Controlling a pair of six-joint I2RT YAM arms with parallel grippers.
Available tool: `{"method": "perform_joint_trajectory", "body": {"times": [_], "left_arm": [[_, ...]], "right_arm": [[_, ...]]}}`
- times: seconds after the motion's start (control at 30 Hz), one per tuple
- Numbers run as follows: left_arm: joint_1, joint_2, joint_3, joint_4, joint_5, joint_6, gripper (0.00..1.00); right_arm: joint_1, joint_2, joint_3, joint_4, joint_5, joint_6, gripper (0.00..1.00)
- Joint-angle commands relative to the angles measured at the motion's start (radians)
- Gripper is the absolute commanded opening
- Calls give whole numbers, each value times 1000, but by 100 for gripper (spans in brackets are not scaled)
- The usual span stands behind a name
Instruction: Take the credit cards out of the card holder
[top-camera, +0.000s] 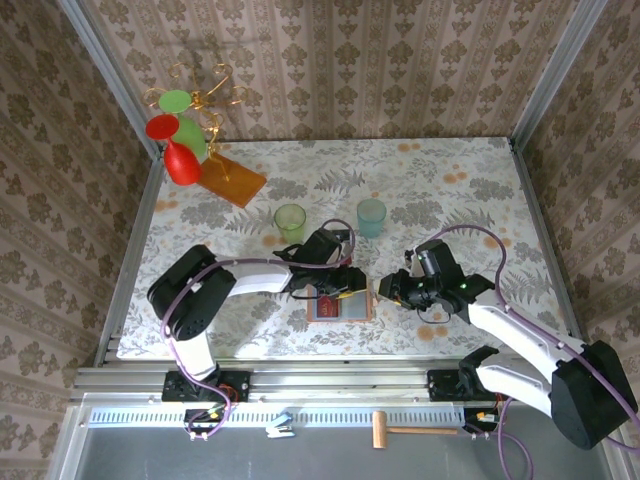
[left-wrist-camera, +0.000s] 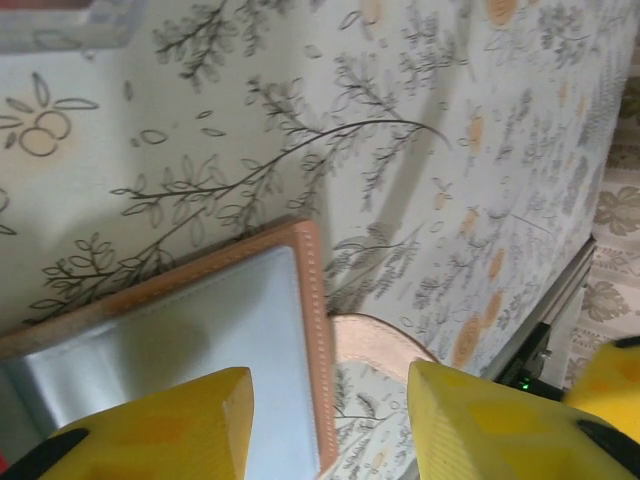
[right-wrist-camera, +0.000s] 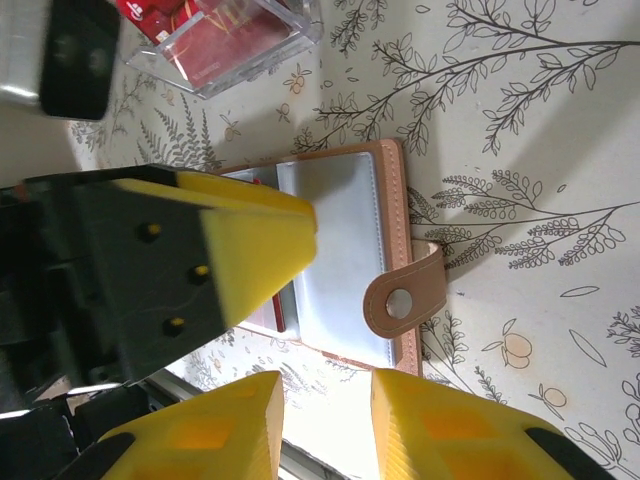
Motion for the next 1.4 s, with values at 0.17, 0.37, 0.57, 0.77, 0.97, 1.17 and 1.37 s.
{"method": "perform_joint_trajectory", "body": {"times": [0.17,0.37,0.57,0.77,0.97,1.17,1.37], "left_arm": [[27,-114,-39,4,-13,10,45],[57,-181,-116,31,-22,6,45],[86,-247,-207,66,-29,-2,45],[114,-295,-280,96,-24,-4,44],[136,-316,-314,101,-15,5,42],[143,-340,-333,61,-43,28,37],[147,-343,-339,29,-55,48,31]], "right_arm": [[3,57,59,35,-12,22,28],[40,112,104,46,-8,33,28],[113,187,161,57,24,48,27],[185,284,227,67,50,55,27],[222,390,268,97,58,62,25],[251,469,292,133,49,70,23],[269,516,311,140,46,62,22]]}}
